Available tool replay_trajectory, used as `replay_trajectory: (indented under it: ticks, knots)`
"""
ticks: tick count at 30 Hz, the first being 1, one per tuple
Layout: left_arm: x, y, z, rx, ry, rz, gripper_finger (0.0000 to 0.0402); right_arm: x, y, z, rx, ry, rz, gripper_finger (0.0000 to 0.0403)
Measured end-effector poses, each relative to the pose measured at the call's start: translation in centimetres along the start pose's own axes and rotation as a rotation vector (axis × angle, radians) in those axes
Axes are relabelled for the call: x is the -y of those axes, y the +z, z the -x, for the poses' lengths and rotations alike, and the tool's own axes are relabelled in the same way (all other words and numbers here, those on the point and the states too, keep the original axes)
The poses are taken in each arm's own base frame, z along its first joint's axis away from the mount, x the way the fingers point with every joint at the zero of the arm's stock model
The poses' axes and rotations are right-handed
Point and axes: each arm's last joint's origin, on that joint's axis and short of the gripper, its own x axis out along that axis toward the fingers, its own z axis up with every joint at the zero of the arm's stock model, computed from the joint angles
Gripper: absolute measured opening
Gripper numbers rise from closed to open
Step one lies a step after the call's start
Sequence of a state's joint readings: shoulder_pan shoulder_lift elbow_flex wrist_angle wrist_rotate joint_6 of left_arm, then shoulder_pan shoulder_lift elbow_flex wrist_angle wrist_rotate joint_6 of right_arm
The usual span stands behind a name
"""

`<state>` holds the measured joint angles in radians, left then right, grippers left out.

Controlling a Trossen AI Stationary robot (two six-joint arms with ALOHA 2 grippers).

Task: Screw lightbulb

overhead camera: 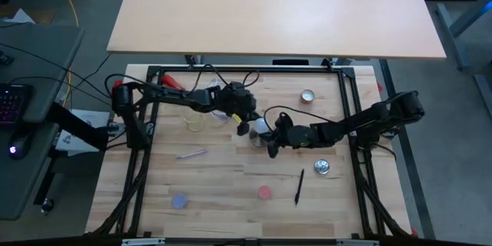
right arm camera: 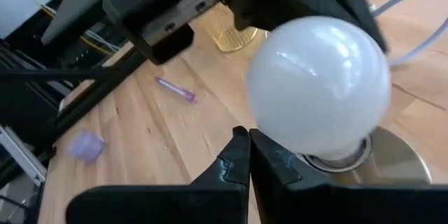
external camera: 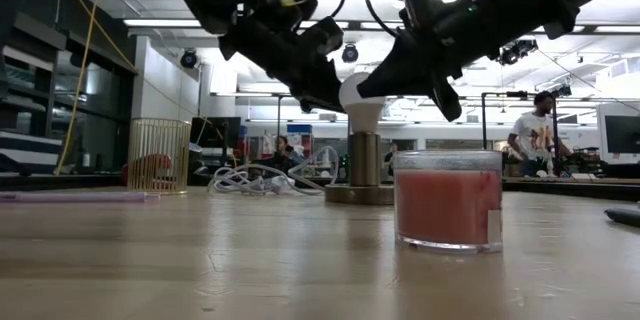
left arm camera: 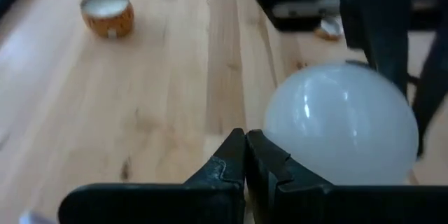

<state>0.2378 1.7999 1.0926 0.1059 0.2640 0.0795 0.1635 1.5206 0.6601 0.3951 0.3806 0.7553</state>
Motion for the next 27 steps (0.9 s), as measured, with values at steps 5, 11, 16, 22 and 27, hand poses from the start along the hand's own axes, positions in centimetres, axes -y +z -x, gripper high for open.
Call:
replay_trajectory:
  ticks: [5,11,16,22,27]
  knots:
    - [1.0,-0.1,1.4,-0.099,-0.018,-0.019,0.0,0.0,0.2,0.4,-0.025,0.001,0.042,0.0]
    - [2.4,0.5,3.9,-0.161,-0.047,-0.035,0.0,0.9,1.4,1.5,-0.038,-0.064,0.109,0.0]
    - [4.7,1.3,5.8,-0.172,-0.098,-0.035,0.0,2.3,3.2,2.6,-0.041,-0.131,0.167,0.0]
    - [8.4,2.2,8.7,-0.168,-0.159,-0.087,0.0,3.8,5.4,4.2,-0.02,-0.184,0.194,0.0]
    - [9.9,2.8,11.3,-0.151,-0.091,-0.122,0.0,4.2,6.9,6.1,0.006,-0.163,0.205,0.0]
